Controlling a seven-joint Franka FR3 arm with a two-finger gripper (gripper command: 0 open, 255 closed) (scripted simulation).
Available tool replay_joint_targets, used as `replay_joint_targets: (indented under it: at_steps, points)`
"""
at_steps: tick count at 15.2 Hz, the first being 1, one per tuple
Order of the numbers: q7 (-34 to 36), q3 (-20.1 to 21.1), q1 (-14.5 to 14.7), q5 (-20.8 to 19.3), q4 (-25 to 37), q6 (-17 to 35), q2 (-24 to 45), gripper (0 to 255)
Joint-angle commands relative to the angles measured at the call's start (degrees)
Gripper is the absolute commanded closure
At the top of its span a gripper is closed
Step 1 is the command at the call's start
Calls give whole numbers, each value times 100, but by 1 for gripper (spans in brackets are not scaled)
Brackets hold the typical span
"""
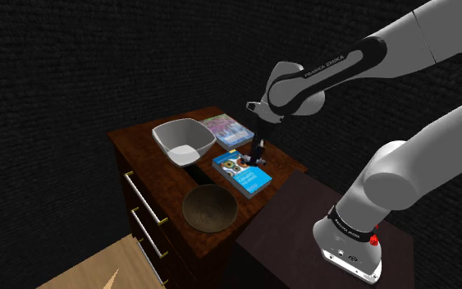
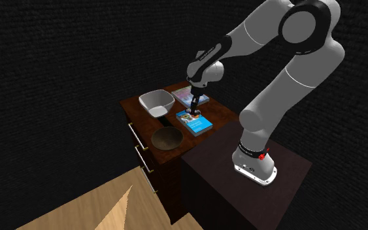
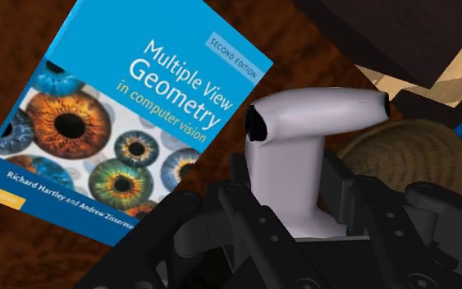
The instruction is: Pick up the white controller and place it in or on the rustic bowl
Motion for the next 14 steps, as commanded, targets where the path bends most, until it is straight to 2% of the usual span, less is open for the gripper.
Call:
replay_joint_targets:
  at_steps: [1,8,13,14]
  points:
    - [298,231,203,160,26,98,51,255]
    - [1376,1041,801,517,361,412,414,255]
    - [2246,1608,1092,491,817,643,884,255]
    - [2226,1617,1096,502,798,740,962,255]
